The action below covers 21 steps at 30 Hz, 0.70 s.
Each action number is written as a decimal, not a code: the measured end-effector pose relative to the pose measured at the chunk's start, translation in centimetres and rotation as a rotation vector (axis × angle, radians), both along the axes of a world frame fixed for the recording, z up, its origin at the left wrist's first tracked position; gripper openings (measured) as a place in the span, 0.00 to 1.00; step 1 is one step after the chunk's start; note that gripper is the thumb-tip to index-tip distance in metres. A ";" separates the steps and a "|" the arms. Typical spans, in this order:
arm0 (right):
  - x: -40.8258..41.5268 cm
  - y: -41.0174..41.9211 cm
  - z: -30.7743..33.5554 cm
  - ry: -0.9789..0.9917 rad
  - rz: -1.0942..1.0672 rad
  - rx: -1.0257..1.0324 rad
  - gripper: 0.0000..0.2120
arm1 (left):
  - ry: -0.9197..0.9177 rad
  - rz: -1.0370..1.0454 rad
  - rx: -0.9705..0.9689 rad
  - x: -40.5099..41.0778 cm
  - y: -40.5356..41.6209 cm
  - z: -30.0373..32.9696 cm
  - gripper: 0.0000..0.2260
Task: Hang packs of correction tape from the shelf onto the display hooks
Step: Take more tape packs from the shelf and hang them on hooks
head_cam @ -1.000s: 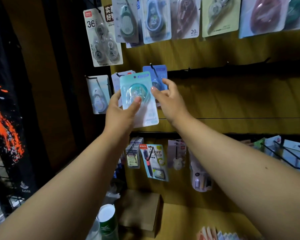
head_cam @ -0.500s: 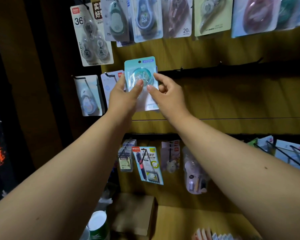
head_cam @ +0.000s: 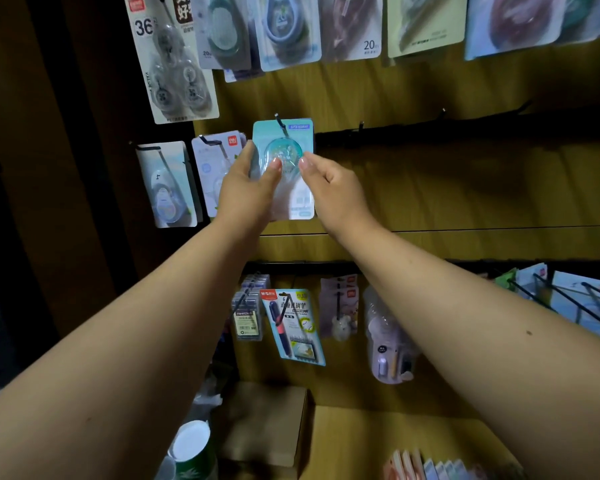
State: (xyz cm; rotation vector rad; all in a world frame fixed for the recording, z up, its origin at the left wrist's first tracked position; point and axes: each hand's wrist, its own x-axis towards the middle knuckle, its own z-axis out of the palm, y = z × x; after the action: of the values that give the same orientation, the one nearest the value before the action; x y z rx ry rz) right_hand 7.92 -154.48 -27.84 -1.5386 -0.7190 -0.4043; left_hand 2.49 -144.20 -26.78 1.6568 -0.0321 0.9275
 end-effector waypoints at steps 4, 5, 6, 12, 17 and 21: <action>0.9 -0.6 0.0 0.010 0.033 -0.087 0.27 | 0.045 0.038 0.114 1.2 0.3 -0.2 0.20; 1.3 -0.7 -0.1 0.005 0.035 -0.115 0.25 | 0.060 0.060 0.156 1.6 0.5 -0.2 0.21; 1.7 -0.8 -0.2 0.007 0.033 -0.140 0.25 | 0.078 0.080 0.200 2.0 0.6 -0.3 0.23; 2.6 -0.4 -1.0 0.042 0.038 -0.260 0.32 | 0.107 0.052 0.258 3.6 0.7 -1.4 0.26; 2.7 -1.5 -2.4 0.014 0.018 -0.331 0.27 | 0.135 0.061 0.294 3.9 1.0 -3.2 0.34; 2.2 -2.9 -3.8 0.065 -0.019 -0.420 0.26 | 0.191 0.100 0.243 2.6 0.3 -4.9 0.33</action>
State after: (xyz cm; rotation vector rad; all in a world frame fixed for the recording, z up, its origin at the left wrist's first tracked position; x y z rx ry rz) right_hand 10.09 -157.34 -31.67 -1.9443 -0.7715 -0.2225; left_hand 5.12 -143.90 -31.72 1.9825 0.0712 0.8625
